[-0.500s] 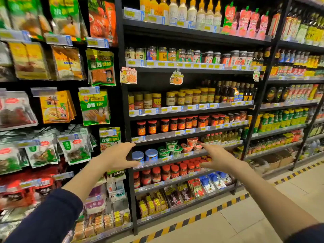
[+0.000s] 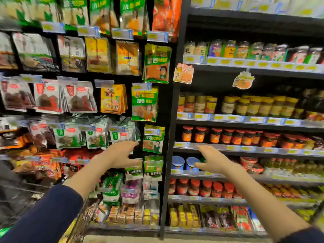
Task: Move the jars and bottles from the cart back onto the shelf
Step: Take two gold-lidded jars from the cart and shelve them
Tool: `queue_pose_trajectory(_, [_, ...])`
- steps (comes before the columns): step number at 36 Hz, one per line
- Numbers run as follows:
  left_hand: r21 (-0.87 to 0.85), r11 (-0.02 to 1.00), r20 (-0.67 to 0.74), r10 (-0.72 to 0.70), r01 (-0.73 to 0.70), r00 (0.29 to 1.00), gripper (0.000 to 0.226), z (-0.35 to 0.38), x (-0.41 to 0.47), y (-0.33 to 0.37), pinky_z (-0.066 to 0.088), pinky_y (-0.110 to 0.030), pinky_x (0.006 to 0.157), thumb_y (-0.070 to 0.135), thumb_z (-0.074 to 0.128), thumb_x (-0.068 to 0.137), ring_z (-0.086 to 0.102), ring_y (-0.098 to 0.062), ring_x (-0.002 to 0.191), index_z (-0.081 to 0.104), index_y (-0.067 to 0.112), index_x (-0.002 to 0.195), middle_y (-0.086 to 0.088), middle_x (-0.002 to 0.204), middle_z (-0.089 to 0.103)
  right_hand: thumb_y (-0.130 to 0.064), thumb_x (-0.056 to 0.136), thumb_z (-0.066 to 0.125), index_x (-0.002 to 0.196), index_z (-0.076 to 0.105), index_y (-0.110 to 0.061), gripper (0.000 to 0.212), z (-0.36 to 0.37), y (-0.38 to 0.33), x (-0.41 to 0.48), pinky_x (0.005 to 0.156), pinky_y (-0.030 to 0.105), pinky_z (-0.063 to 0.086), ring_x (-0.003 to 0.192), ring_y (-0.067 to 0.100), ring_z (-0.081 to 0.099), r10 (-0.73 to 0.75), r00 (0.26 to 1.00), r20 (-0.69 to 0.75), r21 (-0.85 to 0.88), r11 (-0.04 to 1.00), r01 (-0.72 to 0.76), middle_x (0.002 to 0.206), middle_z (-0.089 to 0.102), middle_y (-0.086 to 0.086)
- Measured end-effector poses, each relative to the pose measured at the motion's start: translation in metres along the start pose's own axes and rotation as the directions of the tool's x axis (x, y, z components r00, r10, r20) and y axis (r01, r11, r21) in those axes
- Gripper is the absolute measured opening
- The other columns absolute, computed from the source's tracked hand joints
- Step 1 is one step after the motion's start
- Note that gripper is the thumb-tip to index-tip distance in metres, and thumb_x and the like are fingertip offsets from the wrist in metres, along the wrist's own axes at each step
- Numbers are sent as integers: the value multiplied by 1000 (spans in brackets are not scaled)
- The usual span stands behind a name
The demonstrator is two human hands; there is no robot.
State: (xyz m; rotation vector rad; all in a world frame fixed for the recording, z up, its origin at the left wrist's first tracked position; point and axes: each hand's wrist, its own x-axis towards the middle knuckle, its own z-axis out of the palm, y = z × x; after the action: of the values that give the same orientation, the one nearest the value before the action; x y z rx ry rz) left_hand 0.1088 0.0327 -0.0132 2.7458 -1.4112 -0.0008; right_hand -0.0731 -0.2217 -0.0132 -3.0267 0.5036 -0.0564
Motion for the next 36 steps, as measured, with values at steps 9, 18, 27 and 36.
queue_pose_trajectory(9, [-9, 961, -48, -277, 277, 960, 78, 17, -17, -71, 35, -33, 109, 59, 50, 85, 37, -18, 135, 24, 18, 146, 0, 150, 35, -40, 87, 60, 144, 26, -10, 73, 13, -56, 111, 108, 36, 35, 135, 26, 34, -278, 957, 78, 31, 961, 276, 147, 36, 9])
queue_pose_trajectory(18, [34, 830, -10, -556, 556, 831, 80, 47, -86, -141, 33, -29, 107, 58, 52, 84, 39, -18, 134, 27, 13, 145, -5, 148, 38, -39, 87, 59, 148, 20, -10, 78, 49, -166, 188, 112, 32, 26, 141, 21, 26, -571, 805, 158, 65, 820, 569, 153, 27, 8])
queue_pose_trajectory(27, [43, 662, 69, -749, 749, 658, 82, 68, -171, -214, 32, -31, 109, 57, 55, 83, 36, -21, 136, 26, 12, 145, -7, 149, 37, -42, 82, 63, 145, 27, -13, 78, 89, -306, 236, 106, 37, 37, 131, 26, 40, -776, 600, 195, 102, 625, 774, 143, 42, 10])
queue_pose_trajectory(36, [11, 523, 157, -842, 852, 515, 81, 90, -227, -252, 33, -32, 109, 57, 52, 85, 33, -20, 138, 23, 15, 147, -4, 152, 32, -41, 85, 62, 148, 20, -13, 80, 119, -417, 247, 114, 37, 25, 141, 22, 25, -869, 414, 270, 164, 465, 870, 154, 25, 7])
